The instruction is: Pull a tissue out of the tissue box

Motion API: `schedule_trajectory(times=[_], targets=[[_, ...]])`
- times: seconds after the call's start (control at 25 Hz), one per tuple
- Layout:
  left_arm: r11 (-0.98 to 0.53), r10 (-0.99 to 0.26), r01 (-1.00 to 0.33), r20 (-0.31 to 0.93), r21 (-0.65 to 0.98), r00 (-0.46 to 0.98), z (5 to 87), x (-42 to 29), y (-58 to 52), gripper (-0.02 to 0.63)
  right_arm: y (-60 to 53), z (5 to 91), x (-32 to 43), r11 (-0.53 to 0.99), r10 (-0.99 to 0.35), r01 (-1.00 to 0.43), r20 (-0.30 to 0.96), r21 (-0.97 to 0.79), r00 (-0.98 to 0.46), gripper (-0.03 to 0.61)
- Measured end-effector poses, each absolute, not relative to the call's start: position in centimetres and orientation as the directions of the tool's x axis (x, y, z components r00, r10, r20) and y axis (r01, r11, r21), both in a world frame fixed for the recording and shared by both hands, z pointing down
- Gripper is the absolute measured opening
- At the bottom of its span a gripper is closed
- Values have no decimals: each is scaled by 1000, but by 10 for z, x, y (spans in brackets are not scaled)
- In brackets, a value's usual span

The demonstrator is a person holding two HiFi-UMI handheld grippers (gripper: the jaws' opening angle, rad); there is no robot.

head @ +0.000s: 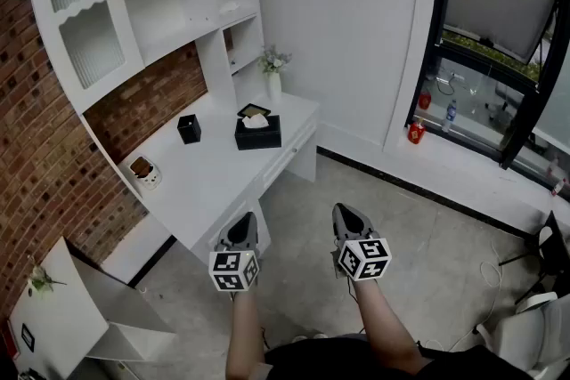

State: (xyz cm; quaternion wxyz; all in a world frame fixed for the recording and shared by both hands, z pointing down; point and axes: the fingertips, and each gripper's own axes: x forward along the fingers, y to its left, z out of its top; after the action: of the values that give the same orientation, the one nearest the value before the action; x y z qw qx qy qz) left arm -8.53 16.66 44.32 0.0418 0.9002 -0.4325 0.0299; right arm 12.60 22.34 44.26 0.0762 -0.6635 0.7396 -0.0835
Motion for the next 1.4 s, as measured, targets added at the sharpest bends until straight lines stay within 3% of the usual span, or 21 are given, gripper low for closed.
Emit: schedule_trajectory(times=[1.24, 1.4], targets=[[-641, -751, -762, 130, 88, 647, 466, -100, 165, 9, 212, 439, 93, 161, -987, -966, -7, -204, -163, -3], [-643, -748, -760, 134, 97, 650, 471, -109, 166, 9, 214, 441, 79, 195, -980, -957, -14, -215, -196, 39]])
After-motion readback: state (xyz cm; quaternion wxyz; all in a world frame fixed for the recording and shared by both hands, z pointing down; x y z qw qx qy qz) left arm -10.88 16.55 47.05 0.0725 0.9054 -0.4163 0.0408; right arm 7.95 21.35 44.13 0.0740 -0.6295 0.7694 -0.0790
